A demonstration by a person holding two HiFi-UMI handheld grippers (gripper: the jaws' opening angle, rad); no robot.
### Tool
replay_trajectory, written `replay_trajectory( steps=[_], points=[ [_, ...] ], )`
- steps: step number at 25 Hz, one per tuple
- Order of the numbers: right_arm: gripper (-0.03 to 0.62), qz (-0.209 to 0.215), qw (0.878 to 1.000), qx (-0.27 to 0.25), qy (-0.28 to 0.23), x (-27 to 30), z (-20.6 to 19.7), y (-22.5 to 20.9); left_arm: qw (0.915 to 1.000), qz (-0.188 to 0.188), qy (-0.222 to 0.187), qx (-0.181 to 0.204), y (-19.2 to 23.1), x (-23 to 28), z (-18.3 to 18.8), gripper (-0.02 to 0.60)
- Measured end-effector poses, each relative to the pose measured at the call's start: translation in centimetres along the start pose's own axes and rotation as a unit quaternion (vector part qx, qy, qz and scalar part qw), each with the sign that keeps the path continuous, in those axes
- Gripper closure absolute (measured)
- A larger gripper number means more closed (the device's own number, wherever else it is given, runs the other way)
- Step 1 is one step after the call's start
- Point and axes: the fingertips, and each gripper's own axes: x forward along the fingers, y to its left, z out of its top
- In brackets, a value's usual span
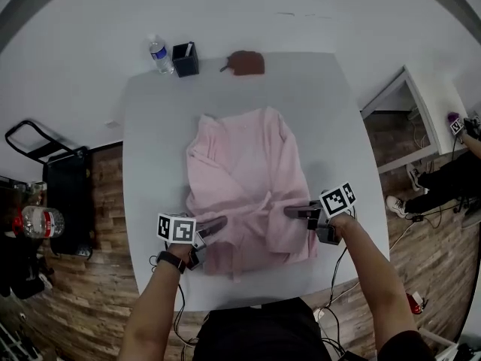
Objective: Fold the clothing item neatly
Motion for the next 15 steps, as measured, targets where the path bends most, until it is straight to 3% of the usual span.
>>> replay_trajectory(
  steps=[2,4,6,7,9,15],
  points=[
    [0.537,0.003,1.000,-0.003,0.020,0.5,0.0,-0.9,0.9996,0.007,-0.007,-0.026,1.0,0.3,-0.1,0.572],
    [0.448,0.014,0.999,-0.009,0.051,1.1,-0.4,-1.5,0.9990,0.006,-0.011,-0.044,1.7,0.4,-0.2,0.572],
    [0.399,0.023,0.996,-0.011,0.088,1.1,-1.0,-1.9,0.9988,0.002,-0.006,-0.048,1.9,0.4,-0.2,0.570],
    [0.389,0.026,0.994,-0.011,0.106,0.9,-1.3,-2.0,0.9990,-0.002,-0.003,-0.045,1.6,0.4,-0.2,0.553],
    [0.379,0.028,0.991,-0.015,0.132,-0.3,-1.6,-1.9,0.9996,-0.010,0.008,-0.025,0.6,0.2,-0.4,0.461],
    [0.376,0.011,0.989,-0.053,0.140,-4.3,-2.4,-0.9,0.9974,-0.003,0.057,0.044,-1.7,-1.6,-3.1,0.431]
  ],
)
